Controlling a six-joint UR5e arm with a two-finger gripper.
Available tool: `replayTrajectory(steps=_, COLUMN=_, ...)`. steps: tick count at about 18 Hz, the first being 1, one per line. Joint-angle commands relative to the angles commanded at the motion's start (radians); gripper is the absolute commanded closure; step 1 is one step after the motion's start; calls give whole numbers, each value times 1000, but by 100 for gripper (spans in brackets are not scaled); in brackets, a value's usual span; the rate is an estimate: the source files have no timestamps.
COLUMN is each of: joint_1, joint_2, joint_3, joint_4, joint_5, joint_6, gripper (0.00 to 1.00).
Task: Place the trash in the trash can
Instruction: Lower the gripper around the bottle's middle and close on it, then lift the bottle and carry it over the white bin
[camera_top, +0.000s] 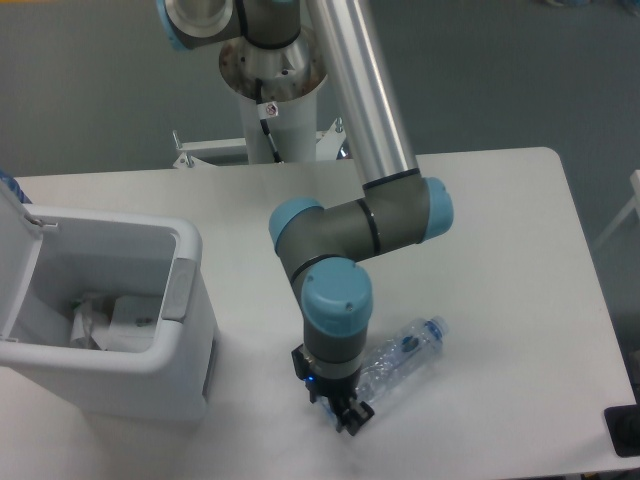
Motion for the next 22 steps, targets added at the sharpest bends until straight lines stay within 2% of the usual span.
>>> replayTrajectory(steps=2, joint_1=17, joint_2=12, joint_3=40, joint_4=0, joint_5=-104, joint_6=-92, gripper=59)
replayTrajectory(steps=5, joint_1=46, joint_2=50, joint_3=58, joint_4=-2, joint_5=-216, joint_6=-152, gripper=59)
replayTrajectory(steps=8, joint_1=74, joint_2=78, joint_3=75, joint_4=-2, joint_5=-393, joint_6=-267, gripper=59)
replayTrajectory(steps=11, joint_1=104, joint_2=95, joint_3=124, joint_4=-2, joint_5=-594, joint_6=-417, gripper=59)
replayTrajectory(steps=14, joint_1=127, joint_2=106, joint_3=196, joint_4=-2, joint_5=-739, joint_6=-548, gripper=59)
replayTrajectory(steps=18, joint_1=127, joint_2=124, joint_3=299, joint_4=0, joint_5=-824, joint_6=-677, gripper=59)
replayTrajectory(steps=22, joint_1=95, joint_2=182, joint_3=302, joint_4=-2, joint_5=-873, joint_6=-736, gripper=59)
